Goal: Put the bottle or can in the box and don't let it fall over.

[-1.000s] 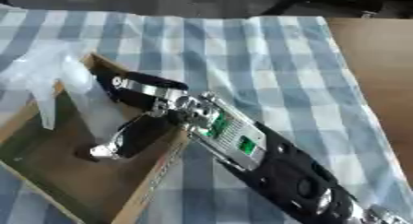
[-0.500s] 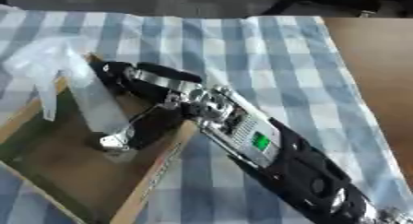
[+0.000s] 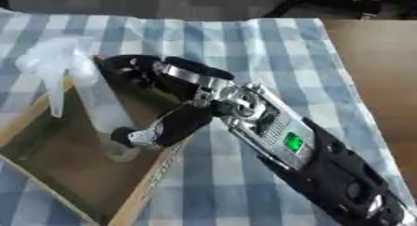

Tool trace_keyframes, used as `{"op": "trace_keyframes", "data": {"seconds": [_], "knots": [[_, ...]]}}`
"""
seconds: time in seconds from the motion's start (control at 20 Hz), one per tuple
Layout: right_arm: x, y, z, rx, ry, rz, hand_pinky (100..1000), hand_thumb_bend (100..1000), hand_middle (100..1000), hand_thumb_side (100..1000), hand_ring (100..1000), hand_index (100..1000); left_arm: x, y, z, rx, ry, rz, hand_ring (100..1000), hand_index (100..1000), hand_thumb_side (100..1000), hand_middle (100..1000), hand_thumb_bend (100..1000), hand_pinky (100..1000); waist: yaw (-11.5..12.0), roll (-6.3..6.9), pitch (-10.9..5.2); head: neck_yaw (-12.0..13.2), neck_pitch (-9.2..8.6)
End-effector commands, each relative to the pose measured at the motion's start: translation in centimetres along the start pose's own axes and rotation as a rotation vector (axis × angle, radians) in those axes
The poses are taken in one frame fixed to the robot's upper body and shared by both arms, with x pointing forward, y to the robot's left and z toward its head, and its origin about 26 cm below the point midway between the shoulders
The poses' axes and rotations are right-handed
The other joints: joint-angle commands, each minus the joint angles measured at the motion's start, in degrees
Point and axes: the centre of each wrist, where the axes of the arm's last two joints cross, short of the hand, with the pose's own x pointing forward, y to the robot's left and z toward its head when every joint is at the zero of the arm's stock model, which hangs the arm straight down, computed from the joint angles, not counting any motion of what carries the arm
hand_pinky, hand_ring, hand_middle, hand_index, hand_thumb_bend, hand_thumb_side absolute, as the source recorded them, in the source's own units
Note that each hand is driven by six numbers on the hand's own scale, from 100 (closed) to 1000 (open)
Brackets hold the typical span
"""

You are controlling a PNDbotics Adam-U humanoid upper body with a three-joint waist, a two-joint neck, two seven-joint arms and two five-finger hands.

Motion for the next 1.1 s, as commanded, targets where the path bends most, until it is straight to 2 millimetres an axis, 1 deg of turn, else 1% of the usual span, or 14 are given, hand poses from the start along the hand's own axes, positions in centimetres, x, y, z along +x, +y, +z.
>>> {"op": "trace_keyframes", "data": {"seconds": [0.05, 0.45, 0.55, 0.65, 0.85, 1.1], "knots": [[0.6, -0.7, 0.7, -0.006, -0.028, 0.026, 1000, 363, 1000, 100, 1000, 976, 1.3, 1.6, -0.3, 0.014, -0.023, -0.047, 1000, 685, 831, 1000, 223, 1000, -0.25, 0.48, -1.59, 0.31, 0.14], [-0.7, -1.4, 2.4, -0.061, -0.043, -0.003, 1000, 352, 1000, 100, 1000, 975, 1.2, 1.9, 0.0, 0.020, -0.020, -0.050, 1000, 685, 820, 1000, 228, 1000, -1.41, 1.07, -2.25, 0.86, 0.41], [-1.0, -1.7, 2.9, -0.082, -0.050, -0.010, 1000, 350, 1000, 100, 1000, 976, 1.1, 1.9, 0.0, 0.020, -0.019, -0.052, 1000, 685, 819, 1000, 218, 1000, -1.69, 1.19, -2.39, 1.02, 0.51], [-1.4, -2.1, 3.7, -0.112, -0.057, -0.017, 1000, 349, 1000, 100, 1000, 976, 1.2, 2.0, 0.1, 0.021, -0.020, -0.053, 1000, 685, 815, 1000, 215, 1000, -2.11, 1.35, -2.57, 1.31, 0.64], [-2.8, -2.7, 5.8, -0.185, -0.057, -0.027, 1000, 360, 1000, 100, 1000, 976, 1.3, 2.3, 0.4, 0.024, -0.021, -0.062, 1000, 685, 803, 1000, 209, 1000, -3.31, 1.69, -3.14, 2.58, 1.35], [-4.1, -3.8, 8.8, -0.315, -0.073, -0.009, 1000, 369, 1000, 100, 1000, 979, 1.5, 2.4, 0.6, 0.022, -0.021, -0.070, 1000, 685, 792, 1000, 202, 1000, -5.03, 2.39, -3.89, 5.03, 2.50]]}}
